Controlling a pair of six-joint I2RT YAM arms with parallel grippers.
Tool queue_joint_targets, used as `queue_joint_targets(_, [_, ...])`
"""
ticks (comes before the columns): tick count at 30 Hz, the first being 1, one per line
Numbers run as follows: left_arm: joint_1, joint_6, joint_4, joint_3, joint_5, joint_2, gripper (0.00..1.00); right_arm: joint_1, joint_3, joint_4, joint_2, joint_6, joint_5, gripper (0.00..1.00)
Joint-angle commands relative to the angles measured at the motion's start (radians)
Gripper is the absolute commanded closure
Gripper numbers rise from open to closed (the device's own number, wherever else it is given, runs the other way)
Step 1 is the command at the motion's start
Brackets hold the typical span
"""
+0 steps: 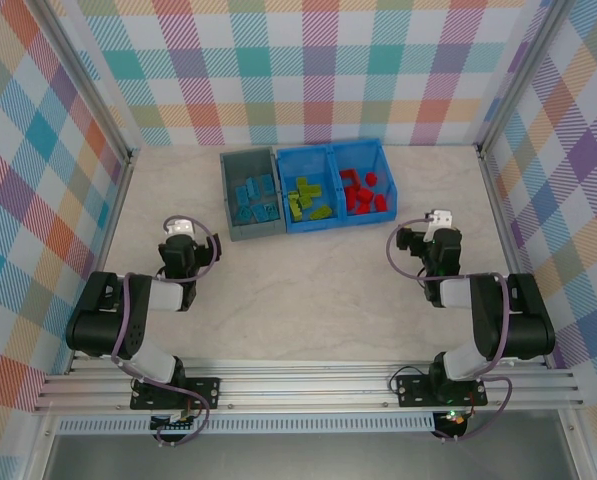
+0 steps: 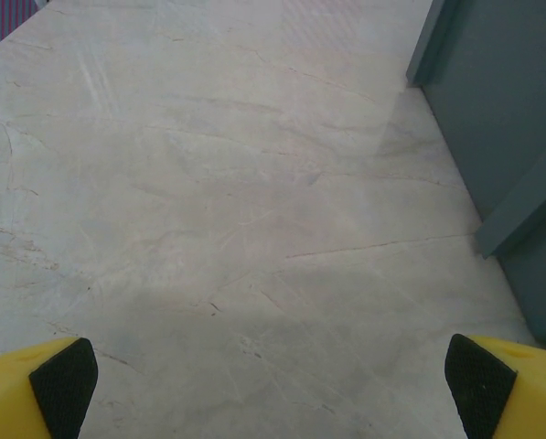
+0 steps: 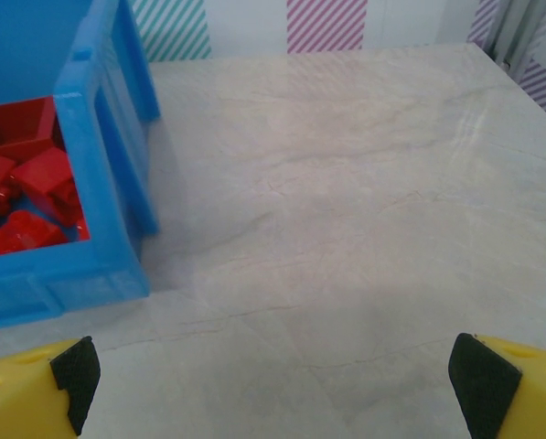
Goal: Sort the legos into containers by color
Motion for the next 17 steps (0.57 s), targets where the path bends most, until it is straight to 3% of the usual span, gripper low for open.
queue_joint_targets(1, [0.005, 0.019, 0.035, 0.012, 0.019, 0.001, 0.0, -0.001, 0.008, -0.012, 0.005, 0.017, -0.009, 0.0])
queue_joint_targets(17, [0.005, 0.02, 0.031, 0.014, 0.019, 0.002, 0.0, -0.005, 0.015, -0.024, 0.007, 0.005, -0.056, 0.0])
